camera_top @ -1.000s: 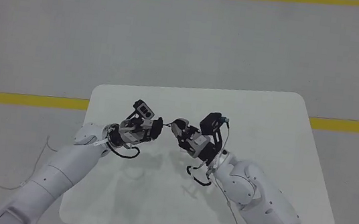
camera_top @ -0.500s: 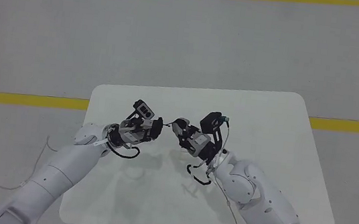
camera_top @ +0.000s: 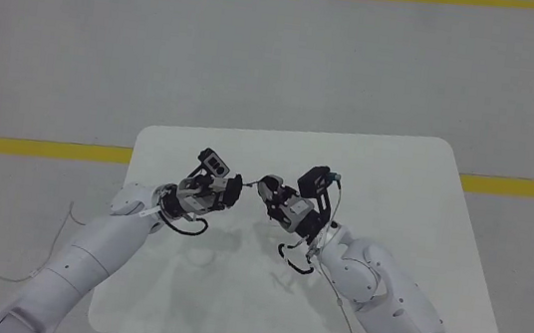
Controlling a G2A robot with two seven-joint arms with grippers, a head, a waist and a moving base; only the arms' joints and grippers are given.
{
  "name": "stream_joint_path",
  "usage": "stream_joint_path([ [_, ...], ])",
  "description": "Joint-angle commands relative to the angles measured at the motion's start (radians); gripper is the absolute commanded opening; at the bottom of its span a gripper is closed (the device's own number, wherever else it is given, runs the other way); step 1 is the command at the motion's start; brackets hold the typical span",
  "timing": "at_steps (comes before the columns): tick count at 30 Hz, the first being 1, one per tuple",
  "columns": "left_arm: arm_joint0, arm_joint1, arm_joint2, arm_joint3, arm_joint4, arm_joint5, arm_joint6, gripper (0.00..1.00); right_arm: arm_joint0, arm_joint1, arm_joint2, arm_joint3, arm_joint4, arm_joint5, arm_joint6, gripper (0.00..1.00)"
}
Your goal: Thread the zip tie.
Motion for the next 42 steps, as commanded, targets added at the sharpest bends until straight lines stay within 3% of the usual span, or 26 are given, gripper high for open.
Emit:
stream_joint_path([
  [1, 0.000, 0.000, 0.000, 0.000, 0.000, 0.000, 0.000, 0.00, -0.001, -0.001, 0.001, 0.000, 0.000, 0.000, 0.000, 0.00],
  [21, 0.000, 0.000, 0.000, 0.000, 0.000, 0.000, 0.000, 0.00, -0.002, -0.011, 0.009, -0.001, -0.050, 0.075, 0.017, 0.00],
  [38, 0.000, 0.000, 0.000, 0.000, 0.000, 0.000, 0.000, 0.00, -0.015, -0.018, 0.030, 0.010, -0.025, 0.075, 0.007, 0.00],
  [39, 0.000, 0.000, 0.000, 0.000, 0.000, 0.000, 0.000, 0.00, -0.016, -0.018, 0.031, 0.010, -0.024, 0.074, 0.006, 0.20],
  [40, 0.000, 0.000, 0.000, 0.000, 0.000, 0.000, 0.000, 0.00, -0.018, -0.019, 0.032, 0.010, -0.021, 0.074, 0.003, 0.69],
  [41, 0.000, 0.000, 0.000, 0.000, 0.000, 0.000, 0.000, 0.00, -0.019, -0.019, 0.033, 0.010, -0.019, 0.073, 0.002, 1.00],
  [42, 0.000, 0.000, 0.000, 0.000, 0.000, 0.000, 0.000, 0.00, -0.021, -0.019, 0.035, 0.010, -0.017, 0.072, 0.001, 1.00],
])
